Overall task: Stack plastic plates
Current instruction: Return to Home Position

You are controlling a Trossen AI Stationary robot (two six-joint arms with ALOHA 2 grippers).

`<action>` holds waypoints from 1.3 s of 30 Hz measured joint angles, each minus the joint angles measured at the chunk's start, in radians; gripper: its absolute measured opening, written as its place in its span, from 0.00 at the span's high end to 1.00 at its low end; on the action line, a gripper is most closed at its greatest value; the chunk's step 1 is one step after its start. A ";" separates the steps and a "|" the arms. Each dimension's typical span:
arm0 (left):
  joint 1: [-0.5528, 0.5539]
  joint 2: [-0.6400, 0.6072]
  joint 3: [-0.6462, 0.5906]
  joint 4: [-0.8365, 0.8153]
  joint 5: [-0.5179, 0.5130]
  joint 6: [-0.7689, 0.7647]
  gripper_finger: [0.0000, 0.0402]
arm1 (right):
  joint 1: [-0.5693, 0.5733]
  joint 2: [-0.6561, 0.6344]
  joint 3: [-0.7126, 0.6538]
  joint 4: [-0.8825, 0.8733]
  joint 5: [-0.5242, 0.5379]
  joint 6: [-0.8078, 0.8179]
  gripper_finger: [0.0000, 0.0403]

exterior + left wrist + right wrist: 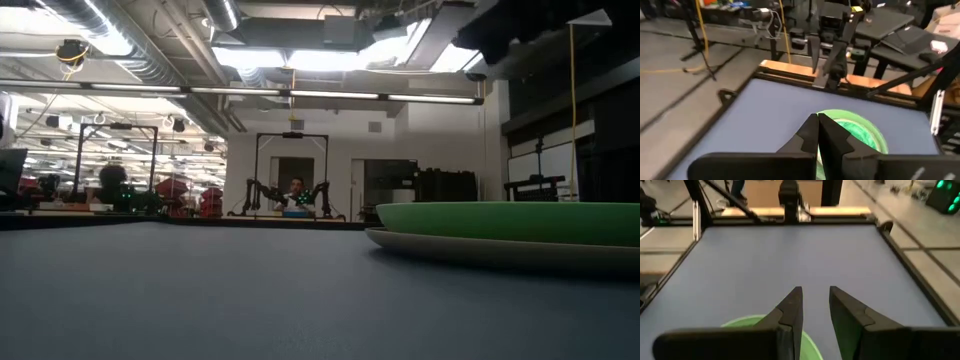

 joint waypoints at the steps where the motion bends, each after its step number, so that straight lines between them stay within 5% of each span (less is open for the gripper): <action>1: -0.007 -0.024 0.000 -0.026 -0.016 0.015 1.00 | 0.000 0.000 0.000 0.012 0.000 0.000 0.78; 19: -0.121 -0.319 -0.031 -0.271 -0.224 0.076 1.00 | 0.000 -0.045 0.041 0.096 -0.039 0.018 0.84; 26: -0.122 -0.465 -0.229 -0.211 -0.241 0.075 1.00 | 0.000 -0.165 0.048 0.055 -0.068 -0.011 0.99; 39: -0.122 -0.849 -0.662 0.030 -0.239 0.076 1.00 | 0.000 -0.397 0.023 -0.153 -0.051 -0.013 1.00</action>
